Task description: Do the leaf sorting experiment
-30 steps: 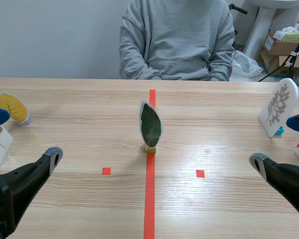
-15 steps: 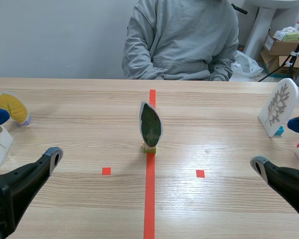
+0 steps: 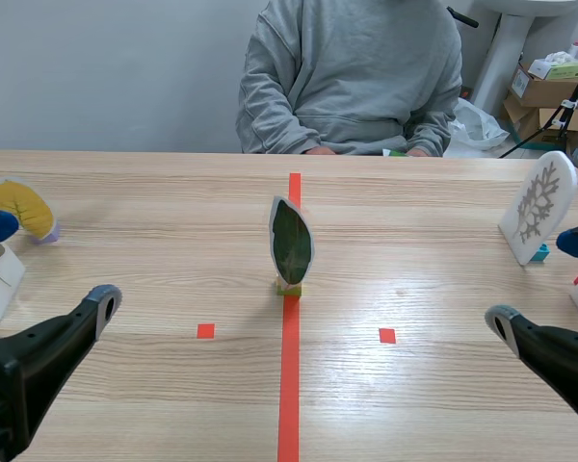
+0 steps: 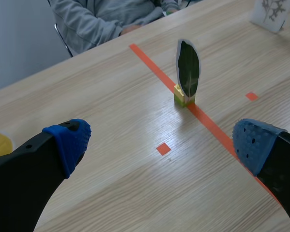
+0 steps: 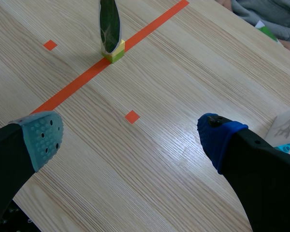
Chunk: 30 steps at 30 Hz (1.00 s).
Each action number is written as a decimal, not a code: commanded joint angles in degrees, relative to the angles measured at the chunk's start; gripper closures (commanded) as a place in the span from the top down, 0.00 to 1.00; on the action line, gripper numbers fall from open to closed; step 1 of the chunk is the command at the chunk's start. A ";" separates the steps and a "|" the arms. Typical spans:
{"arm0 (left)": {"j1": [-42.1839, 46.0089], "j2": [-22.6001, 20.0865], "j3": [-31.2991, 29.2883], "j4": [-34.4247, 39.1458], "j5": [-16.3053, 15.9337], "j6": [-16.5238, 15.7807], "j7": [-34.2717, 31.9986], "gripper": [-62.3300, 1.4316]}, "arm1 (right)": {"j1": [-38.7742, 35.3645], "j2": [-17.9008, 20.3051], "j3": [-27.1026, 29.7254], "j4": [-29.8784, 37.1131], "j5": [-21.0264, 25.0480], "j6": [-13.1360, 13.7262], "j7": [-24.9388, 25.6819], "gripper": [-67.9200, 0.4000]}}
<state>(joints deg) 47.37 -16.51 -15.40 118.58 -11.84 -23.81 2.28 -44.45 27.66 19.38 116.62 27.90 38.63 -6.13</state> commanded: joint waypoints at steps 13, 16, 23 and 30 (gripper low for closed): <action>-18.14 -7.61 7.48 -17.77 -0.37 -4.50 5.16 1.00 | 0.66 0.57 0.17 -0.04 0.83 0.00 0.92 0.84; -24.76 -9.46 12.13 -24.28 -0.28 -4.48 5.03 1.00 | 0.66 0.57 0.17 -0.04 0.83 0.00 0.92 0.84; -41.24 -9.09 24.52 -39.93 0.68 -4.44 3.58 1.00 | 0.66 0.57 0.17 -0.04 0.83 0.00 0.92 0.84; -55.39 -3.21 34.32 -54.60 2.47 -4.39 1.84 1.00 | 0.66 0.57 0.17 -0.04 0.83 0.00 0.92 0.84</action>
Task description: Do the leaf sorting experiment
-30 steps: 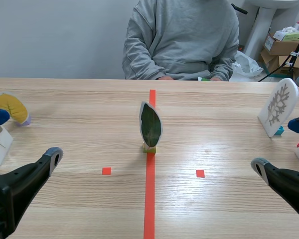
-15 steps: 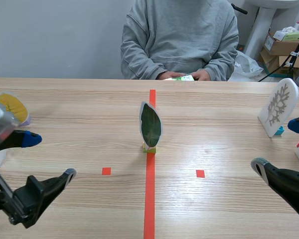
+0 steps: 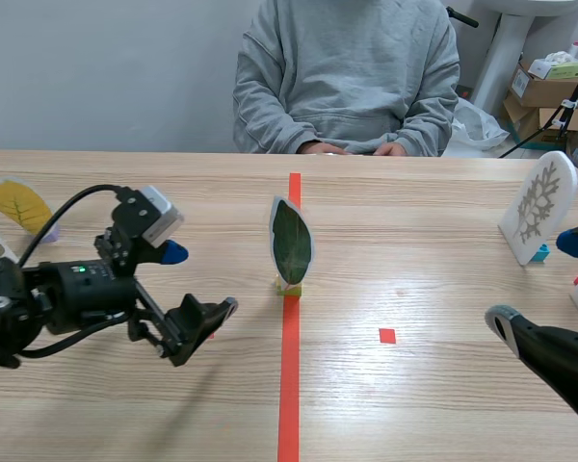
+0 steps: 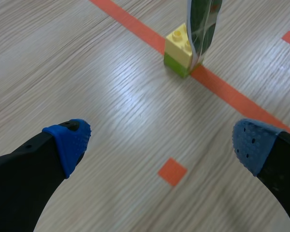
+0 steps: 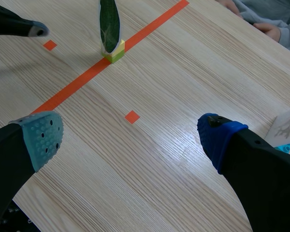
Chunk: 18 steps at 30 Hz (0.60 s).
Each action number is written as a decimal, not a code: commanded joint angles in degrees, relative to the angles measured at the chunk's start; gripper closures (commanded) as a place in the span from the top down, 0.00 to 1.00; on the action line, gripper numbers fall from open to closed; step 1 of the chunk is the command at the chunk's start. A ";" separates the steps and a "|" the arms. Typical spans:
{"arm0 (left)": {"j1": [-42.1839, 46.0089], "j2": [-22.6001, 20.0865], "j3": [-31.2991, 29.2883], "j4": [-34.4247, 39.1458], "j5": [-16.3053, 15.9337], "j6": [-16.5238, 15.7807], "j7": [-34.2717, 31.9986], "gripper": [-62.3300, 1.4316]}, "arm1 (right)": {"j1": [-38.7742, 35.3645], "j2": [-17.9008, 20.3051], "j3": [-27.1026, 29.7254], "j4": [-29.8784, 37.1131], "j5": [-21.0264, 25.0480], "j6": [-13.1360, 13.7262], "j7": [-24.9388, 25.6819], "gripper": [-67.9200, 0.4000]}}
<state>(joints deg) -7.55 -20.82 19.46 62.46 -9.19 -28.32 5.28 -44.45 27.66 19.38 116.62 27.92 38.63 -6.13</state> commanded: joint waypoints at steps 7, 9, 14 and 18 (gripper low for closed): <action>-8.46 8.85 5.20 -7.98 2.56 0.57 -2.89 1.00 | 0.66 0.57 0.17 -0.04 0.81 0.00 0.98 0.84; -9.73 10.80 6.05 -9.86 3.08 0.70 -2.89 1.00 | 0.66 0.57 0.17 -0.04 0.81 0.00 0.96 0.84; -10.73 14.45 6.47 -12.07 3.08 1.20 -3.10 1.00 | 0.66 0.57 0.17 -0.04 0.81 0.00 1.09 0.84; -10.73 15.87 6.47 -12.59 3.54 2.25 -4.26 1.00 | 0.66 0.55 0.17 -0.04 0.81 0.00 1.14 0.84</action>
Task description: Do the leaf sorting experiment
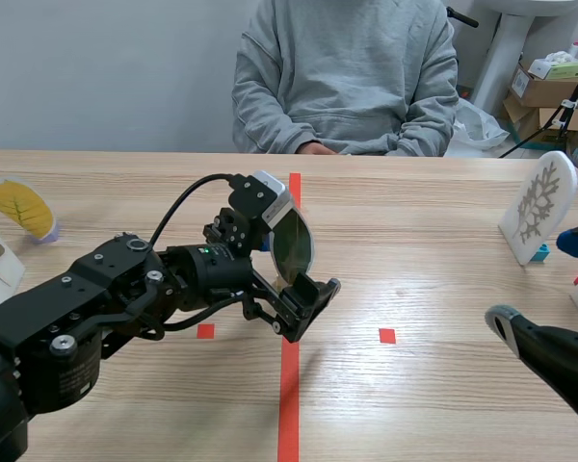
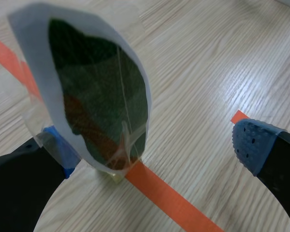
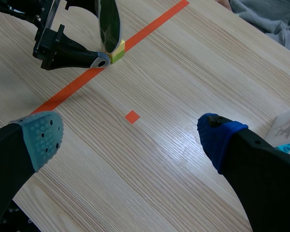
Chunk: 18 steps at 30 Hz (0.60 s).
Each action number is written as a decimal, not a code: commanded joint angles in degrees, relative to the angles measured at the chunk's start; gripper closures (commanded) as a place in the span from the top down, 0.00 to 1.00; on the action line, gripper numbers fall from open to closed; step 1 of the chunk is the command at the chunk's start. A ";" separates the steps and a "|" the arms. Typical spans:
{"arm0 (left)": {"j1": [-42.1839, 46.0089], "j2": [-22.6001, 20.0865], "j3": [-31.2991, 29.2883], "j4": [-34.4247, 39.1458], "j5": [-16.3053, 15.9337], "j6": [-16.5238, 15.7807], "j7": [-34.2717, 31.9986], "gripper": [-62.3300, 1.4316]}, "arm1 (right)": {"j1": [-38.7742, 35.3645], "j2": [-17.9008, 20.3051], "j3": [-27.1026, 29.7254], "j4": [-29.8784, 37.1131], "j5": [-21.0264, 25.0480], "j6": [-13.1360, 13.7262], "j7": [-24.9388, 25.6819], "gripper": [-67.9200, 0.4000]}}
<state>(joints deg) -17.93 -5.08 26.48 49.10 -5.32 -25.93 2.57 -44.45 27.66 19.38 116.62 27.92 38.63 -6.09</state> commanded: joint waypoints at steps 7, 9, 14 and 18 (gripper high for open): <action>-0.33 0.13 -0.55 0.76 1.75 0.09 -1.70 0.71 | 0.66 0.55 0.17 -0.04 0.81 0.00 1.09 0.84; -0.33 0.13 -0.55 0.76 1.75 0.07 -1.79 0.62 | 0.66 0.55 0.17 -0.04 0.81 0.00 1.09 0.84; -0.31 0.13 -0.55 0.76 1.75 0.07 -2.75 0.39 | 0.66 0.55 0.17 -0.04 0.81 0.00 1.07 0.84; -0.31 0.13 -0.55 0.76 1.75 0.07 -2.75 0.25 | 0.66 0.55 0.17 -0.04 0.81 0.00 1.07 0.84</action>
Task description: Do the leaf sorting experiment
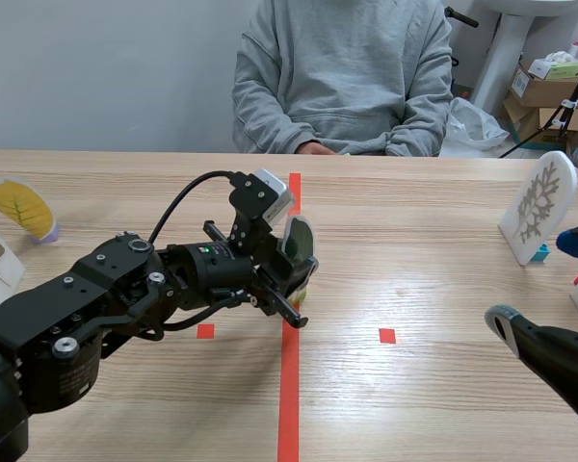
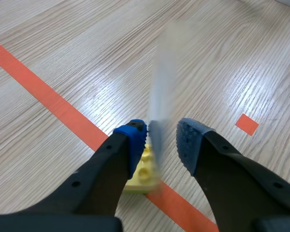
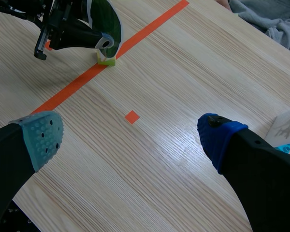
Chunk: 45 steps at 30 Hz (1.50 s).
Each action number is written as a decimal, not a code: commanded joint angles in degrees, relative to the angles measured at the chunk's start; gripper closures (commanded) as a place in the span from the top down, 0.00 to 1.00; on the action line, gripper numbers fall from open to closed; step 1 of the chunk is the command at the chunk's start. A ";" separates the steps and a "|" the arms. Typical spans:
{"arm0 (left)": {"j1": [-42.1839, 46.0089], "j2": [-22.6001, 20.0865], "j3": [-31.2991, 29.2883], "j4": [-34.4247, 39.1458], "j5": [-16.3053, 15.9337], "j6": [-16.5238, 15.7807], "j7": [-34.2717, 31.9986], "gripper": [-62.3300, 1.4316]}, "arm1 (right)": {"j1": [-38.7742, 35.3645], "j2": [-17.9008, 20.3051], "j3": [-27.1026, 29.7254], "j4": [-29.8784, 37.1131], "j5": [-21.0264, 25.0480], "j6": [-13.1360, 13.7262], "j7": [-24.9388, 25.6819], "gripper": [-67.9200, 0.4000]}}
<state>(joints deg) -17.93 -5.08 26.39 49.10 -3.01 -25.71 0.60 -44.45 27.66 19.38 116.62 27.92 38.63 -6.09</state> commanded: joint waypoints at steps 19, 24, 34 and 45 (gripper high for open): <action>8.52 -2.47 -1.25 11.28 1.07 -0.48 0.31 0.08 | 0.66 0.55 0.17 -0.04 0.81 0.00 1.07 0.84; 20.00 -3.93 -6.84 24.11 0.66 0.31 1.42 0.08 | 0.66 0.57 0.17 -0.04 0.81 0.00 1.05 0.84; 34.71 -4.04 -22.82 33.46 -0.92 2.69 0.59 0.09 | 0.68 0.57 0.17 -0.04 0.81 0.00 1.05 0.84; 36.30 -5.88 -41.05 29.79 -3.65 7.02 -3.58 0.09 | 0.81 0.57 0.17 -0.04 0.81 0.00 1.05 0.84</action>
<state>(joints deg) 19.29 -9.89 -14.70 79.68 -6.07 -18.92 -1.85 -44.42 27.66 19.38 116.62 27.92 38.63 -6.09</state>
